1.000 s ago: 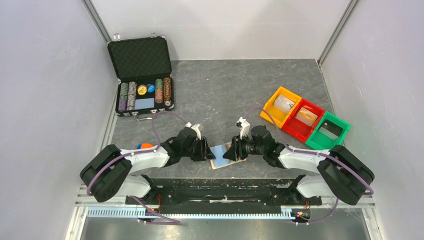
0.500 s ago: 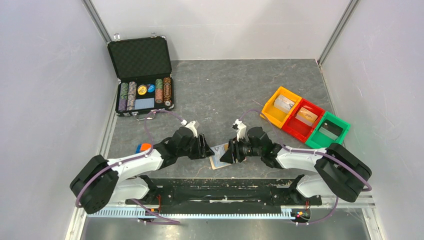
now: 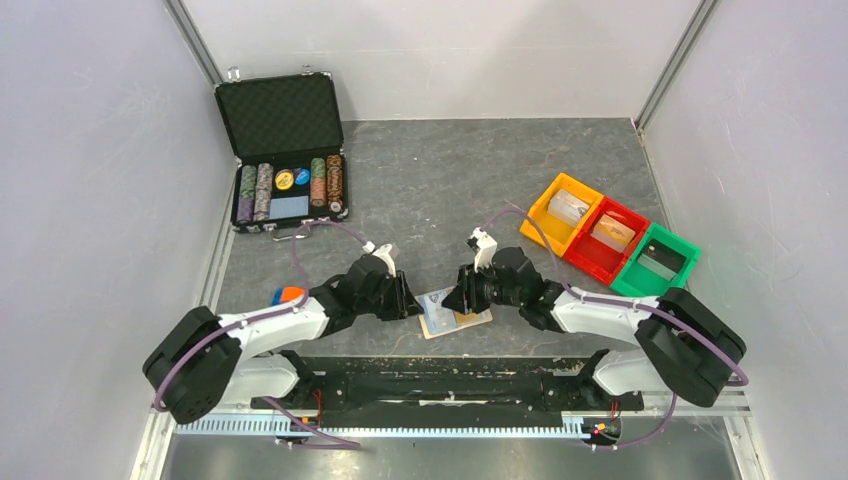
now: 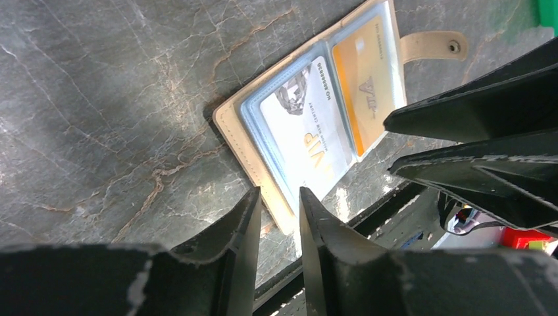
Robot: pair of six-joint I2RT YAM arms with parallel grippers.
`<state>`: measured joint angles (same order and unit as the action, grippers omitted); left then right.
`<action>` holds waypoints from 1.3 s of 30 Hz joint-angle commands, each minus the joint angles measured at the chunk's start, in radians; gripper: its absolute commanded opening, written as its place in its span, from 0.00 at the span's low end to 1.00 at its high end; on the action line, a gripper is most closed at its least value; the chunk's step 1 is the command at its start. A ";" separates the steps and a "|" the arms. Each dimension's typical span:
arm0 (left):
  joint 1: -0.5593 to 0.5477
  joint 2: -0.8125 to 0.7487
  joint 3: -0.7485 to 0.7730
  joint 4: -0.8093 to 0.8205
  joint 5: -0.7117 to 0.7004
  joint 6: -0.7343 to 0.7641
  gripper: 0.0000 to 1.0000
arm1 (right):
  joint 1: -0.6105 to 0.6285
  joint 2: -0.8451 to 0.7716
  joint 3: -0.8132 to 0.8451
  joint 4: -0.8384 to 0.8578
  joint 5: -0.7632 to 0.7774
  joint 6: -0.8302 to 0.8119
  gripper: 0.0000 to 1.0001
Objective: Take the credit cards out of the card holder
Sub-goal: Remove the credit card from the card holder.
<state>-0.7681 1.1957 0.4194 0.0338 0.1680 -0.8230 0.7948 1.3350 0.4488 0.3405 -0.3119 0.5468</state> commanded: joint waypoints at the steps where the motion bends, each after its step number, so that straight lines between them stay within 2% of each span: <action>1: -0.003 0.037 0.042 0.068 0.024 -0.027 0.34 | 0.003 0.009 0.044 -0.003 0.085 0.031 0.34; 6: -0.003 0.087 0.040 0.111 0.043 -0.024 0.33 | 0.003 0.039 0.060 -0.007 0.100 0.050 0.34; 12: -0.003 0.101 0.041 0.151 0.087 -0.028 0.26 | 0.004 0.059 0.057 -0.002 0.107 0.064 0.33; 18: -0.003 0.076 0.036 0.143 0.073 -0.029 0.29 | 0.019 0.099 0.051 0.011 0.091 0.066 0.33; 23: -0.003 0.131 0.027 0.183 0.069 -0.027 0.30 | 0.033 0.138 0.057 0.019 0.090 0.076 0.32; 28: -0.003 0.191 0.012 0.219 0.075 -0.023 0.30 | 0.037 0.139 0.066 -0.052 0.170 0.063 0.31; 32: -0.003 0.219 0.024 0.155 0.050 -0.003 0.29 | 0.038 0.110 0.070 -0.106 0.230 0.042 0.31; 39: -0.004 0.234 0.016 0.147 0.043 -0.002 0.28 | 0.042 0.082 0.064 -0.137 0.255 0.033 0.31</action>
<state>-0.7681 1.4010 0.4339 0.2203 0.2413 -0.8257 0.8326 1.4437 0.4938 0.2447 -0.1127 0.6056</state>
